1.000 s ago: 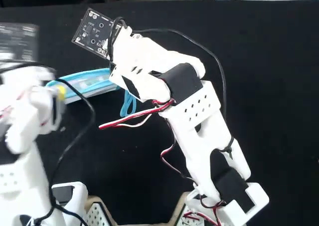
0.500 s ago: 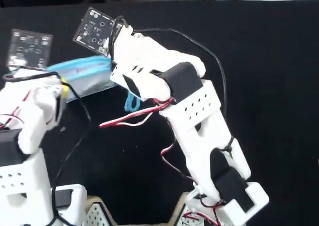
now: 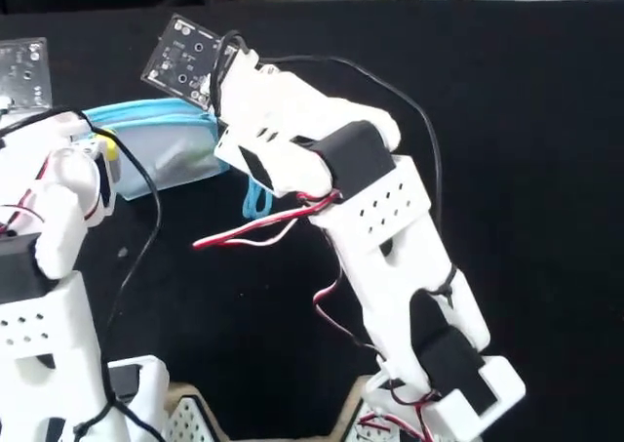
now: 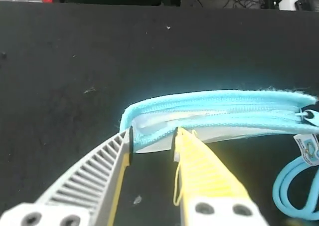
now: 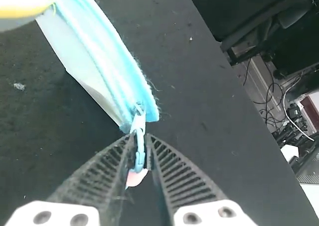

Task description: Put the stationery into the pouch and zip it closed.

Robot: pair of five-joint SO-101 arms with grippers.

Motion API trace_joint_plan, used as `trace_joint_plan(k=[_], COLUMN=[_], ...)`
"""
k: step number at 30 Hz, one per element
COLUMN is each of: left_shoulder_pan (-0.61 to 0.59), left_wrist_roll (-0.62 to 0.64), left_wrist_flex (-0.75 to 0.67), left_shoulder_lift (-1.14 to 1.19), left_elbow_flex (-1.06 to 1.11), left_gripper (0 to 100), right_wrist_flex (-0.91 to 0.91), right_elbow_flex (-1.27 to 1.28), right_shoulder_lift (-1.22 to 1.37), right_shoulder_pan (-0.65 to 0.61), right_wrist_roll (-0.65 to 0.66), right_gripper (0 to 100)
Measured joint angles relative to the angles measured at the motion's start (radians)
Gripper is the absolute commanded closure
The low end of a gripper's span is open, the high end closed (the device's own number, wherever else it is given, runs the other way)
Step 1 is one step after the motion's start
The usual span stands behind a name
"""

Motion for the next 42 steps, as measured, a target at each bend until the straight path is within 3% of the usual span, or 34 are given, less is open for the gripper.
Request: trace_joint_plan(k=[5,12,21,28,32,37,42], left_shoulder_pan=[0.025,0.026,0.034,0.183,0.149,-0.011,-0.104], left_wrist_roll=[0.009,0.012,0.008,-0.175,-0.221,-0.224,-0.115], left_wrist_flex=[0.012,0.213,0.334,0.405,0.310,0.026,-0.233], left_shoulder_lift=[0.009,-0.080,-0.218,-0.226,-0.226,-0.222,-0.221], left_elbow_flex=[-0.037,-0.189,-0.219,-0.068,0.097,0.341,0.489], left_gripper=[85,85,85,85,85,85,85], right_wrist_flex=[0.000,0.000,0.000,0.000,0.000,0.000,0.038], right_elbow_flex=[0.000,-0.031,-0.031,-0.031,-0.031,-0.031,-0.031], right_shoulder_lift=[0.000,0.000,0.000,0.000,0.000,0.000,0.000], right_shoulder_pan=[0.002,0.002,0.002,0.002,0.002,0.002,-0.021], right_wrist_roll=[-0.006,-0.109,-0.141,-0.141,-0.141,-0.141,-0.115], right_gripper=[98.8,98.8,98.8,98.8,98.8,98.8,98.8])
